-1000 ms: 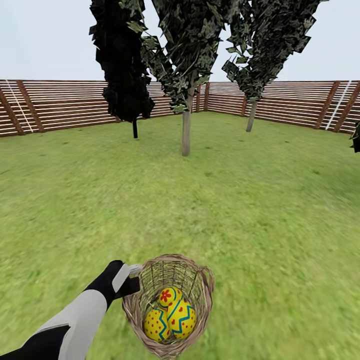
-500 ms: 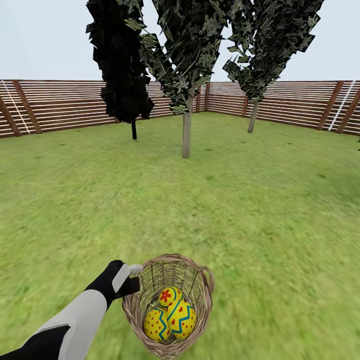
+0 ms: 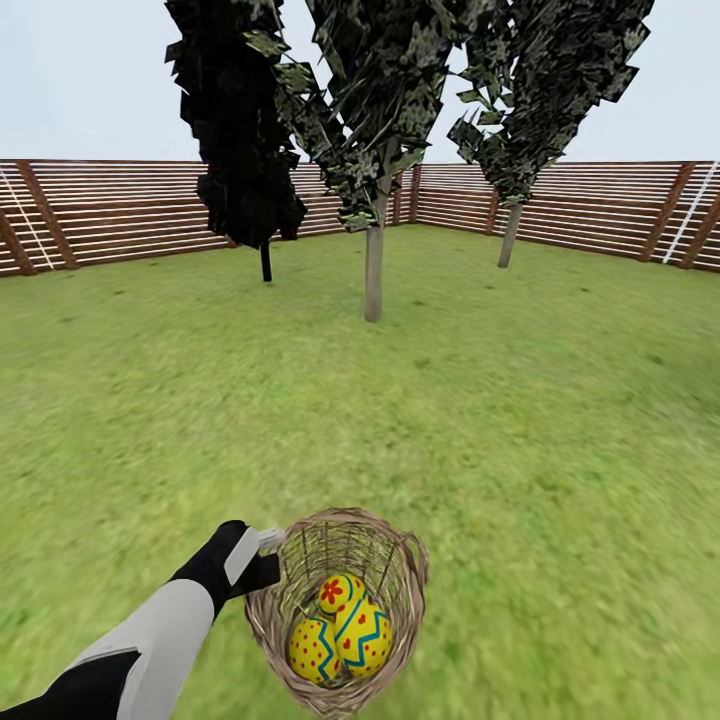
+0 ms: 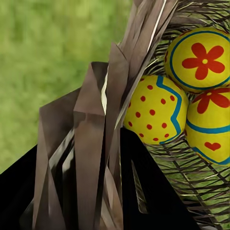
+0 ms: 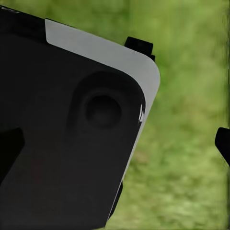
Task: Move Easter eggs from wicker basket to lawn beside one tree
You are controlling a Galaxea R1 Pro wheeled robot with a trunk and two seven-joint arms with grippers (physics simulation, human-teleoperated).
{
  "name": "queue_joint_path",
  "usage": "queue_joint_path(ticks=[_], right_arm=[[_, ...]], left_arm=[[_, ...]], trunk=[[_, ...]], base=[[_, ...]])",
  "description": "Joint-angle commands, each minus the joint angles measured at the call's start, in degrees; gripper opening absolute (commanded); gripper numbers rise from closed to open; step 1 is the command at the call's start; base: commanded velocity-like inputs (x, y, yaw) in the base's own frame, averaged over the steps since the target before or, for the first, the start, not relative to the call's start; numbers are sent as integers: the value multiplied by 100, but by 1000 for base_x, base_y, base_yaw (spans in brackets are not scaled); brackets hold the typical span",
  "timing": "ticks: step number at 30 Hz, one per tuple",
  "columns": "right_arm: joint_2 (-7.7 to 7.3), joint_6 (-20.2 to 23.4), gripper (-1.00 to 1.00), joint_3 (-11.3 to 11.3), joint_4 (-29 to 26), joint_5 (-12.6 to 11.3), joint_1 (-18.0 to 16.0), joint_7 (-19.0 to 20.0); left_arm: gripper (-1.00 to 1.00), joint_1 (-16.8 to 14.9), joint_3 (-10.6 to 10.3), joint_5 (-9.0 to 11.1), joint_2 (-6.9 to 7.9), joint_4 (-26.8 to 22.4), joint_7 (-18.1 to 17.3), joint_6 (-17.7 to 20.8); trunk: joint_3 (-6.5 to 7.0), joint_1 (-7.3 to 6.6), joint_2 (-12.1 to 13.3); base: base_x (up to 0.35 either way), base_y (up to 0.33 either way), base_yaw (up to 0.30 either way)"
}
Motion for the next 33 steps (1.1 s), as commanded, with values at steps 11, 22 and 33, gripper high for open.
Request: queue_joint_path(ticks=[11, 22, 33], right_arm=[[-4, -32, 100, -45, 20, 52, -8, 11], [-4, -35, 100, -48, 20, 50, -12, 9], [-4, -32, 100, -49, 20, 50, -9, 9]], left_arm=[[-100, -3, 19, 107, -8, -10, 51, 6], [-100, -3, 23, 107, -8, -10, 51, 6], [-100, -2, 22, 107, -8, -10, 51, 6]], trunk=[[-5, 3, -3], [-5, 3, -3], [-5, 3, -3]], base=[[335, 0, 0], [336, 0, 0], [336, 0, 0]])
